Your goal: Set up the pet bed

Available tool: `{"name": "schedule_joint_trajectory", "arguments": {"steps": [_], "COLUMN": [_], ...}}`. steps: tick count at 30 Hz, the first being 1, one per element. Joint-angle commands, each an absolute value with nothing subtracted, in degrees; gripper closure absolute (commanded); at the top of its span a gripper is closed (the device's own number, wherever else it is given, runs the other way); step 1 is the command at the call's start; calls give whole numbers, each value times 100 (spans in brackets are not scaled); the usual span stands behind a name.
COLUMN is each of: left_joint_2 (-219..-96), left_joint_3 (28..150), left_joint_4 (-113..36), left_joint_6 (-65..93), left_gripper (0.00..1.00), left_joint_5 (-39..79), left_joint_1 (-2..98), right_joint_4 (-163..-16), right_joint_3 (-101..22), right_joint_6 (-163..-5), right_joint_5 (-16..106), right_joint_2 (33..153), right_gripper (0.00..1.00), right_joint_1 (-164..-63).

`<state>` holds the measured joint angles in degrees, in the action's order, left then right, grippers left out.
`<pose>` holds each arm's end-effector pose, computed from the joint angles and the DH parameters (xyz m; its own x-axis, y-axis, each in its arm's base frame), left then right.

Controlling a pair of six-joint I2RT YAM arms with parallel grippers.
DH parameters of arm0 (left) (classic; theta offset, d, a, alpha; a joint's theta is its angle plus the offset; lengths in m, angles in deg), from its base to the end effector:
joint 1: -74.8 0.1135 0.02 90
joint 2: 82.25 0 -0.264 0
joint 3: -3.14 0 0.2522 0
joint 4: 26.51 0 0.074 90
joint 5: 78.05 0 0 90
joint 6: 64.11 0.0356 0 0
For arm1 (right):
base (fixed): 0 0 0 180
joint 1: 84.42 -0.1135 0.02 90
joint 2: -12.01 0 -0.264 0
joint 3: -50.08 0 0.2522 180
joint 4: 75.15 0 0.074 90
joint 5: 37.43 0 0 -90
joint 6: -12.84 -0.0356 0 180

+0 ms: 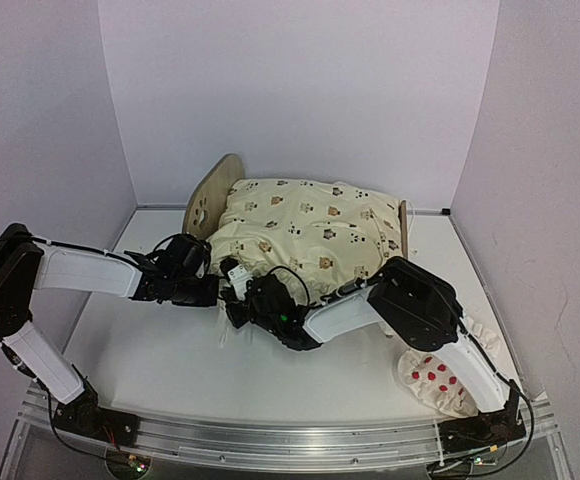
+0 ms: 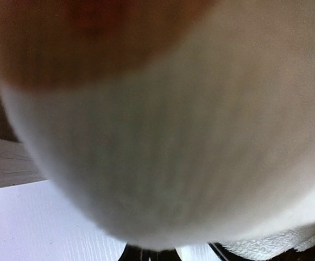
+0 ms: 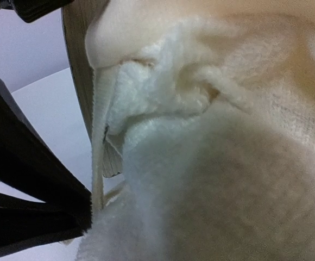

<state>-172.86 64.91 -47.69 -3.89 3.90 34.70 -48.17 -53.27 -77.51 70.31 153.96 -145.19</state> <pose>0.2433 -0.1984 0.1721 -0.7913 0.0234 -0.6110 0.2027 0.9528 -0.2260 0.2686 0.4578 0.0971 -0.1025 -0.1713 -0.9799 -0.6848 0.7266 -0.0554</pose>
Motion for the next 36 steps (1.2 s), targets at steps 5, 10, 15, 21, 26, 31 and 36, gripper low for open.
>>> {"name": "schedule_joint_trajectory", "arguments": {"steps": [5,10,15,21,26,31,36], "left_joint_2": [-17152,-17079,-17079,-17059,-17078,-17127,-17152], "left_joint_3": [6742,6729,6798,6870,6899,6958,7008], "left_joint_4": [-4738,-4772,-4862,-4937,-4965,-4979,-5038], "left_joint_6": [-294,-262,-192,-144,-124,-111,-85], "left_gripper": [100,100,100,100,100,100,100], "left_joint_5": [648,714,742,792,809,817,765], "left_joint_1": [3481,3482,3481,3481,3481,3481,3482], "right_joint_4": [-4783,-4785,-4713,-4289,-4089,-4083,-3941], "right_joint_3": [-5721,-5879,-6005,-6144,-6400,-6736,-6828], "right_joint_6": [-7944,-7918,-7913,-7887,-7792,-7768,-7517], "right_joint_5": [6917,6844,6878,7252,7390,7356,7266], "right_joint_2": [15592,15722,15890,16107,16328,16567,16676], "right_gripper": [69,65,62,59,61,63,75], "right_joint_1": [-14428,-14426,-14402,-14381,-14376,-14374,-14372]}}
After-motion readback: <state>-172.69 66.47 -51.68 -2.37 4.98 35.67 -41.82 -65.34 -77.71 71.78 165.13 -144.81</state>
